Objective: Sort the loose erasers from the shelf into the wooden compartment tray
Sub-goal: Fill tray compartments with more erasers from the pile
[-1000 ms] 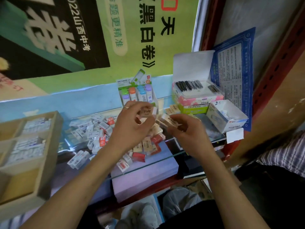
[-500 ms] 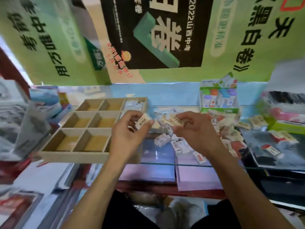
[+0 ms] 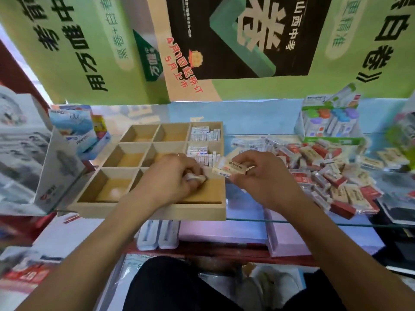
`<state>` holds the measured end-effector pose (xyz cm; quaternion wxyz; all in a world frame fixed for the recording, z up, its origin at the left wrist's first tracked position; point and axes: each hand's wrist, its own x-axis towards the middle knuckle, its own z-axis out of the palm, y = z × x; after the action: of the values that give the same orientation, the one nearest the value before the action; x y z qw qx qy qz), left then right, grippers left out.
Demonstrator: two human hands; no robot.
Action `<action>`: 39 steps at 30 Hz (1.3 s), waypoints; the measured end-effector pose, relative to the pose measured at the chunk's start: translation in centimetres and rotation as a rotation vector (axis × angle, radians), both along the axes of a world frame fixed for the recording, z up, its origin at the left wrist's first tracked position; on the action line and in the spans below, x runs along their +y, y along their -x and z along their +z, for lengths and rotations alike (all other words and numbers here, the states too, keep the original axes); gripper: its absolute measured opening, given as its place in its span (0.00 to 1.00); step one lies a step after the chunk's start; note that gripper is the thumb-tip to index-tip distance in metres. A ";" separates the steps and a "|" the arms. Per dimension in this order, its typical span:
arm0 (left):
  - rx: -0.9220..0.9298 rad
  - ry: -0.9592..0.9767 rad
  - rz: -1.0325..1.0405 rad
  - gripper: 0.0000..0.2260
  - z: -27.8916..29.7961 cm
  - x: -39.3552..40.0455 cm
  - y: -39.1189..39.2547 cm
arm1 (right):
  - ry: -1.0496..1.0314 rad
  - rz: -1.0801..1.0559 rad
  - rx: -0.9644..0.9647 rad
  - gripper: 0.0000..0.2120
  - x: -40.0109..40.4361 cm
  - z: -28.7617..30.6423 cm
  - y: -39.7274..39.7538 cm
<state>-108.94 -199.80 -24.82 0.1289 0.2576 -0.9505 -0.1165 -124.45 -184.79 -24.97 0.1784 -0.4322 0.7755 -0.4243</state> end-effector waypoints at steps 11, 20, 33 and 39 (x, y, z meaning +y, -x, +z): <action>-0.112 0.013 -0.113 0.19 -0.3 -1.0 0.8 | 0.025 -0.035 -0.034 0.10 -2.7 0.5 0.3; -0.030 0.123 -0.284 0.11 -0.8 -1.4 0.9 | -0.016 -0.023 0.057 0.10 -2.7 0.5 1.1; -0.038 0.239 0.067 0.09 -1.8 -1.3 0.9 | -0.073 0.052 0.115 0.10 -1.5 -0.2 1.2; 0.059 0.080 0.088 0.07 -1.8 -1.3 0.5 | -0.034 0.059 0.075 0.10 -1.3 -0.3 1.0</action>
<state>-109.41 -201.09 -26.62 0.1720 0.2905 -0.9379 -0.0800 -125.47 -186.07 -25.22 0.1691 -0.4675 0.7755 -0.3891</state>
